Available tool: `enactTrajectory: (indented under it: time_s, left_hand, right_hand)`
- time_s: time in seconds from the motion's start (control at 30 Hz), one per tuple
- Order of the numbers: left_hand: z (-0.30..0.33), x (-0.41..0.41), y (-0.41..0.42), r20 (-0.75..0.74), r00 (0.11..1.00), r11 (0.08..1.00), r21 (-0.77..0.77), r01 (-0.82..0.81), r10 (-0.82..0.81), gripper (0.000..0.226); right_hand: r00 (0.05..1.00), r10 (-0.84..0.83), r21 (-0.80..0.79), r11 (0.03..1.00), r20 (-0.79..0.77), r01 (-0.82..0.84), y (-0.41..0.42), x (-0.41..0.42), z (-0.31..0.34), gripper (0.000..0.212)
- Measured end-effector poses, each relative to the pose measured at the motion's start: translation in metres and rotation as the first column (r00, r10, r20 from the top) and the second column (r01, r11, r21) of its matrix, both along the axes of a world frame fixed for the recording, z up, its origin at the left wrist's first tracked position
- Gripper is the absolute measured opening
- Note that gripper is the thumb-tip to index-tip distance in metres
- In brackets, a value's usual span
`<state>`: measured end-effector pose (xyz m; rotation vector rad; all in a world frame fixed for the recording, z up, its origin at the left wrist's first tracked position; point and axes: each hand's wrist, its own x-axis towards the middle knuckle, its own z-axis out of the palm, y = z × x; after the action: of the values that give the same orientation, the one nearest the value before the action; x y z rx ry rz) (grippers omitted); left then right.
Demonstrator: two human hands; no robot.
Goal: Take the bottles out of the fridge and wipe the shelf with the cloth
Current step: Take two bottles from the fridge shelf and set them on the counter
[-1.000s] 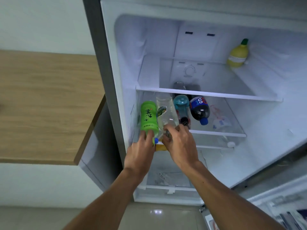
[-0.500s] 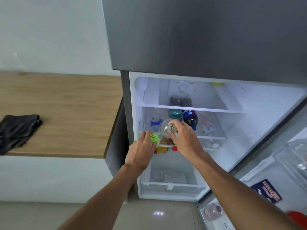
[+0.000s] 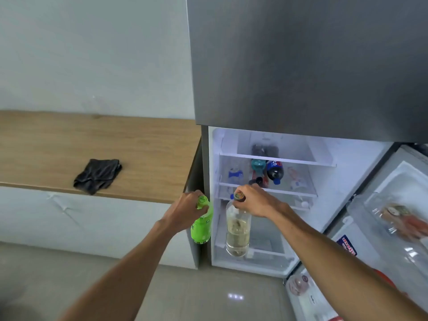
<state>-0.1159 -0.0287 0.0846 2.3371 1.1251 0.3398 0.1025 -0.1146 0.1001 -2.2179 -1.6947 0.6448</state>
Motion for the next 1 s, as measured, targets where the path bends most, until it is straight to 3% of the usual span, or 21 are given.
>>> enactTrajectory:
  time_s: [0.3,0.43,0.7,1.0]
  left_hand:
    - [0.086,-0.058,0.028,0.010,0.999,0.996,0.083,-0.043,0.043,0.026]
    - [0.106,-0.079,0.053,-0.004,0.999,0.993,0.109,-0.038,0.039,0.028]
    - [0.110,-0.118,0.160,0.023,1.000,0.994,0.109,0.011,-0.014,0.028]
    - [0.088,-0.147,0.292,0.001,0.999,0.989,0.140,0.051,-0.052,0.033]
  right_hand:
    - [0.990,0.122,0.133,0.983,0.069,-0.130,0.027,-0.057,0.084,0.015]
    - [0.992,0.118,0.184,0.975,0.035,-0.122,0.061,-0.082,0.113,0.028]
    - [0.995,0.071,0.209,0.974,0.069,-0.084,0.149,-0.134,0.112,0.025]
    - [0.990,-0.137,0.235,0.963,0.017,0.129,0.259,-0.160,0.093,0.030]
